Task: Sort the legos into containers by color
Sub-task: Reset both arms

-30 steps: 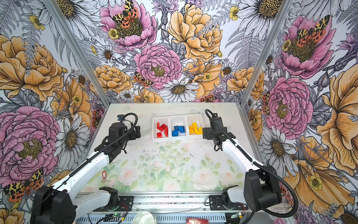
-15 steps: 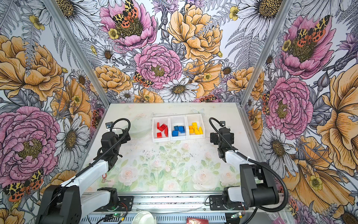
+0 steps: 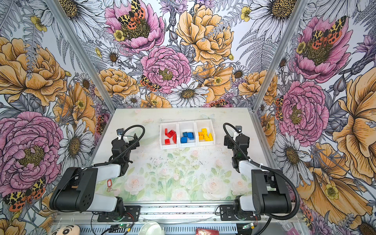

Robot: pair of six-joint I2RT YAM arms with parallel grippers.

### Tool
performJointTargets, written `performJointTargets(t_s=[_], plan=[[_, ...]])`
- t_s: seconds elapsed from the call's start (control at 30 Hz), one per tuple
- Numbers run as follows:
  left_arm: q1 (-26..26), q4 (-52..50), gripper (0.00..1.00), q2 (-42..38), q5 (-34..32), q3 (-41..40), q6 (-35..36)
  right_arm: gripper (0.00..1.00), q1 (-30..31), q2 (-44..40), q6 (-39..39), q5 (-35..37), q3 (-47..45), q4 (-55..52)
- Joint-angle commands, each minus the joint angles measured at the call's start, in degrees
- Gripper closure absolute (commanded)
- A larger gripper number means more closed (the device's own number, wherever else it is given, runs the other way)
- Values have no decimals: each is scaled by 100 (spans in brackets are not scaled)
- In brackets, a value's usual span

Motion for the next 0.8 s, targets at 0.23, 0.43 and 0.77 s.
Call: performJointTargets(t_s=[0.23,0.43,0.77], plan=[[10,1022,3,332,-188,-165,110,1,-131,309,258,-553,-500,1526],[10,1056,3,343,-172,-176,111,1,-147,572,263,-593,-635,1983],[24,1051,2,359,-140,-171,109,0,35,906,131,-393,-726,2486]])
